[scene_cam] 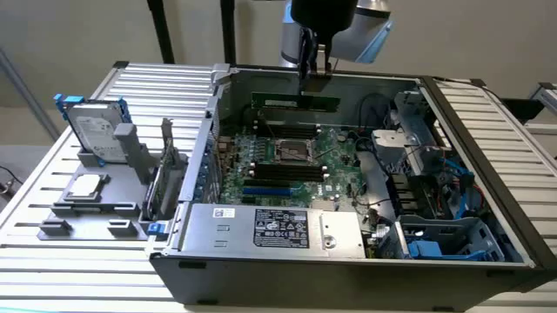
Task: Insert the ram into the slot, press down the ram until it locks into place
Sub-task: 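Insert the ram into the slot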
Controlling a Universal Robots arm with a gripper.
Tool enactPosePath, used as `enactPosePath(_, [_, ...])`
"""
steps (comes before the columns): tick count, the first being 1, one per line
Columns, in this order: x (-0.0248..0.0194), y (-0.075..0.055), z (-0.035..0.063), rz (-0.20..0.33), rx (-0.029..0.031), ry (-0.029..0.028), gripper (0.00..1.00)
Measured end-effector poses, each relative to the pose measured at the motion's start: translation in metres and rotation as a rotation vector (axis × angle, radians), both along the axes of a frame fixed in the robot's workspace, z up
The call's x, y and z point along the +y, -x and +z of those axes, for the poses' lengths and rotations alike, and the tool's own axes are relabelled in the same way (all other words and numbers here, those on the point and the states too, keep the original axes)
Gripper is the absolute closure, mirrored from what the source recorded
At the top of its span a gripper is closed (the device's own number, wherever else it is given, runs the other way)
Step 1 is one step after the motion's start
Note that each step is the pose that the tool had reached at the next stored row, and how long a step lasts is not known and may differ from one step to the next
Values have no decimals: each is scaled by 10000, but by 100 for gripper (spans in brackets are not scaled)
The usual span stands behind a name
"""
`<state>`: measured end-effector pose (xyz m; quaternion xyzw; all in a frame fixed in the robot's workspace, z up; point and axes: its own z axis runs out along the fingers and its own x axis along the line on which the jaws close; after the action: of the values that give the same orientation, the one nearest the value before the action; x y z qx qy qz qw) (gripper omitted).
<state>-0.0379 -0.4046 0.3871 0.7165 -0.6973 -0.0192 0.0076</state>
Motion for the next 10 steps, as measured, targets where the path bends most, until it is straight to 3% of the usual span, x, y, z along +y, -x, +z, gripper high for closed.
enactPosePath(10, [0,0,0,0,0,0,87])
